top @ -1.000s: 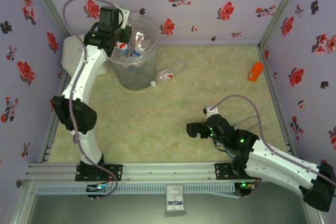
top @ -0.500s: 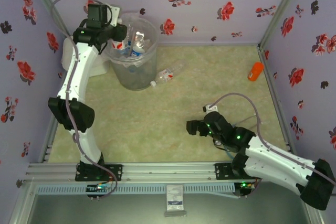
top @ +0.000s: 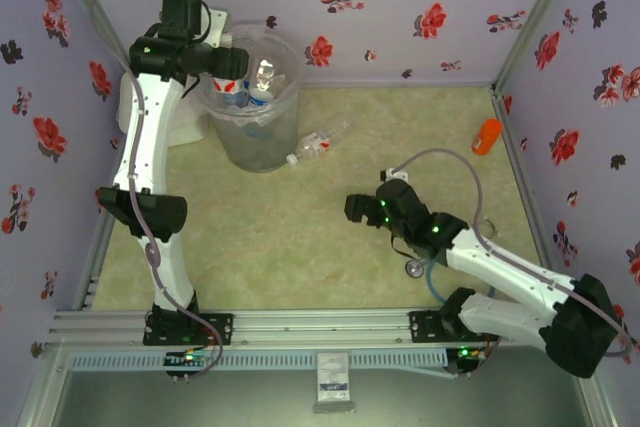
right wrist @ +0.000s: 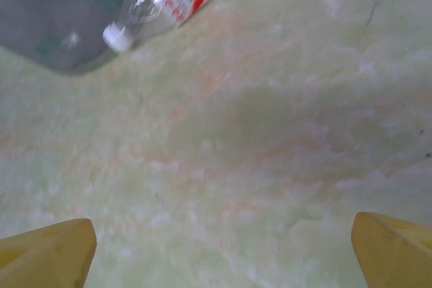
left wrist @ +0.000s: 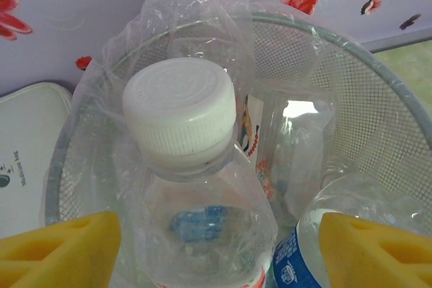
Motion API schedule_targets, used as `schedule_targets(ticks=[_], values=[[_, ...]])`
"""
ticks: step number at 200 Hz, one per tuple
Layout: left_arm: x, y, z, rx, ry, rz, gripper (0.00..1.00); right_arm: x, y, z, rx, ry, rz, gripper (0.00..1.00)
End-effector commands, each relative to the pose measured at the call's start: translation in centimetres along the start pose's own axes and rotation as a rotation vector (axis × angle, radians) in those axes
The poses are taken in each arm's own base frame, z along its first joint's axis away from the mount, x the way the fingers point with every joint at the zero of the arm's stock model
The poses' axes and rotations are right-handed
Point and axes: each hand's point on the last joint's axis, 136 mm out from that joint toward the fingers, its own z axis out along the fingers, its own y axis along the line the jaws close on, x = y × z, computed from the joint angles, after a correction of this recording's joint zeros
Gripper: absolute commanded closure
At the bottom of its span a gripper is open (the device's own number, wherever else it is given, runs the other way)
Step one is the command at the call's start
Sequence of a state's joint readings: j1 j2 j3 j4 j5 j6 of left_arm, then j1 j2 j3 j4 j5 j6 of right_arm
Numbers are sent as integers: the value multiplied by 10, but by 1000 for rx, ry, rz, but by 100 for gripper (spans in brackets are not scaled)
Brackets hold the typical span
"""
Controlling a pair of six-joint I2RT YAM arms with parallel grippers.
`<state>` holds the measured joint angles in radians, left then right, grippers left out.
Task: Put the plastic bottles in the bin
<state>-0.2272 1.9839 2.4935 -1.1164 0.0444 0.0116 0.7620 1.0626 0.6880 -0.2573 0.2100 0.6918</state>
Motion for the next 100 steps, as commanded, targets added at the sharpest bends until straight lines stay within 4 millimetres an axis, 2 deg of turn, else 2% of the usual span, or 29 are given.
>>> schedule_targets(ticks=[1,19,32,66,100], values=[[-2,0,-13,-44,-21,4,34,-28,6,7,-4,-47,116,4],[3,-6,3,-21,2,12,48,-39,16,12,-21,-52,121,5],[8,-8,18,-14,30,12,53,-43,21,16,-26,-46,106,5],[16,0,61,-40,73,-19,57,-51,23,31,-4,-41,98,5],[25,14,93,-77,107,-55,55,-57,22,54,30,-29,221,1]])
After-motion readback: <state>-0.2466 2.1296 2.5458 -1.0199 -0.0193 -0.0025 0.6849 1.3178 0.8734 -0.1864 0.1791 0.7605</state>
